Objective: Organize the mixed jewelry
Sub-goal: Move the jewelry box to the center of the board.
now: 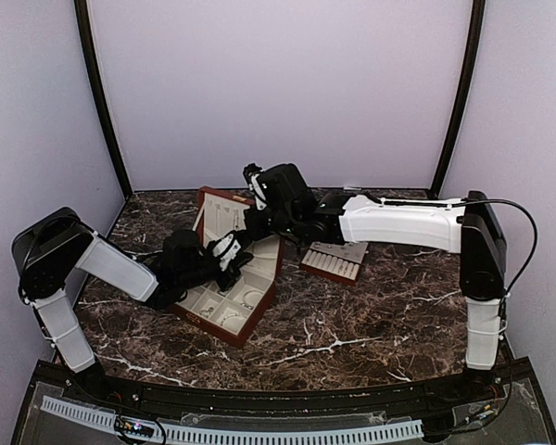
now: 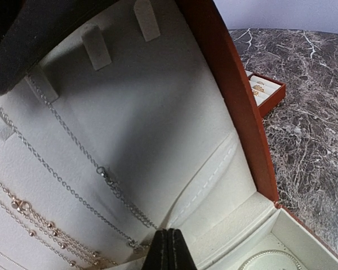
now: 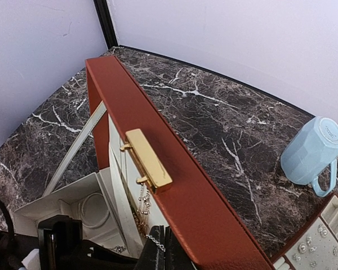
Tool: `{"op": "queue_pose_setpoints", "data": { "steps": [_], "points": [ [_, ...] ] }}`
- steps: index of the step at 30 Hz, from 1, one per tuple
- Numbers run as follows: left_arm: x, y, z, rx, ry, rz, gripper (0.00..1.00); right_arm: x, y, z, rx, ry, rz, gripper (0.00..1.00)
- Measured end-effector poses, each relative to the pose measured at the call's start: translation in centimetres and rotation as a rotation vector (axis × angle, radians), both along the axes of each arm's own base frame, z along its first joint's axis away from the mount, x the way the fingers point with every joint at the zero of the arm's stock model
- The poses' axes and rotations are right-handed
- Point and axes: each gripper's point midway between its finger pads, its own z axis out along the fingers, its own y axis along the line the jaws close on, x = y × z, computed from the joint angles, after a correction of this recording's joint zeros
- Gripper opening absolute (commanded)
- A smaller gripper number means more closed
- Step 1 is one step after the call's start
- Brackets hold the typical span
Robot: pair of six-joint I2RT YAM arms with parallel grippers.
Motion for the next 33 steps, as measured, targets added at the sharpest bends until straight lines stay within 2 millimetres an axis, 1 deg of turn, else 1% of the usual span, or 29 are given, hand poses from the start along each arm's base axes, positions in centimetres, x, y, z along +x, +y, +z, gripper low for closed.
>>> {"op": "queue_pose_setpoints", "data": {
  "steps": [7, 13, 19, 22, 23, 27, 33],
  "points": [
    [-0.5, -2.1, 0.0, -0.024, 0.028, -0.005, 0.0, -0.4, -1.7, 0.0, -0.01, 0.012, -0.013, 0.0],
    [-1.9, -4.1, 0.2, -0.039, 0.044, -0.016, 0.0, -1.5, -3.3, 0.1, -0.014, 0.03, -0.012, 0.0],
    [-2.3, -4.5, 0.3, -0.037, 0.04, -0.006, 0.0, -2.1, -3.9, -0.1, -0.003, 0.043, -0.014, 0.0],
    [-2.3, -4.5, 0.3, -0.037, 0.041, -0.004, 0.1, -2.1, -4.0, -0.3, 0.002, 0.049, -0.019, 0.0],
    [-2.3, -4.5, 0.3, -0.039, 0.04, -0.004, 0.12, -2.2, -4.0, -0.4, 0.001, 0.05, -0.02, 0.0],
    [-2.3, -4.5, 0.4, -0.051, 0.044, -0.002, 0.25, -2.2, -4.0, -0.5, 0.007, 0.055, -0.023, 0.0],
    [-3.1, -3.6, 1.2, -0.079, 0.056, 0.005, 0.34, -2.4, -3.4, 0.0, 0.038, 0.052, -0.01, 0.0]
  ]
}}
